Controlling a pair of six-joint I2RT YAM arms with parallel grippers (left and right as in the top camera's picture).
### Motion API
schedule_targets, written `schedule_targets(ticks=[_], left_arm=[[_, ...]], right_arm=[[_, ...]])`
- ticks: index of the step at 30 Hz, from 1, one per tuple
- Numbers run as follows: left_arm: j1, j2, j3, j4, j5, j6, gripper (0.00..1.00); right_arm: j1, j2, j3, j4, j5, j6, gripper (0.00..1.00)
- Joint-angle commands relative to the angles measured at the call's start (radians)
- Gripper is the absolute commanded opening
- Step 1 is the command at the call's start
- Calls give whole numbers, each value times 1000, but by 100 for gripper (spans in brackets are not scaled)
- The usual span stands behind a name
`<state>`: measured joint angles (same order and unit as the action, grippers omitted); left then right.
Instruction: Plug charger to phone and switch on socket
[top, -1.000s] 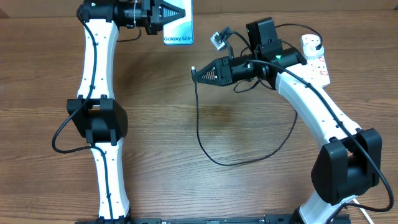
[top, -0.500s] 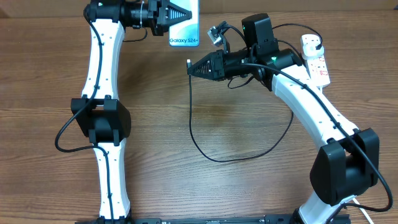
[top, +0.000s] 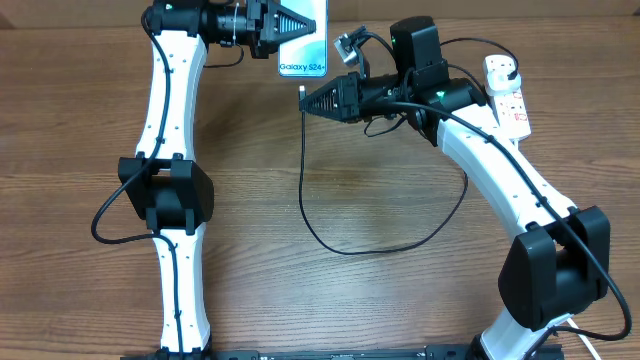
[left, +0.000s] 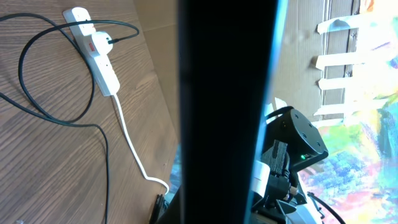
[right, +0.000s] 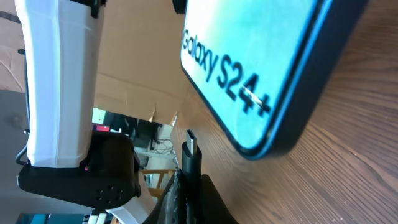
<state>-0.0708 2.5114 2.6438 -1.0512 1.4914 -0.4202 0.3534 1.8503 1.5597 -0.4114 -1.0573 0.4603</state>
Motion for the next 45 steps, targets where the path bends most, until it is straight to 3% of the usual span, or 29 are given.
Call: schedule_targets(ticks=[1, 45], left_arm=[[-3, -15, 16, -7, 29, -14, 4], [-19, -15, 15, -21, 72, 51, 4]], right_arm=[[1, -22, 20, 14, 3, 14, 4], [-2, -21, 20, 40, 29, 72, 4]])
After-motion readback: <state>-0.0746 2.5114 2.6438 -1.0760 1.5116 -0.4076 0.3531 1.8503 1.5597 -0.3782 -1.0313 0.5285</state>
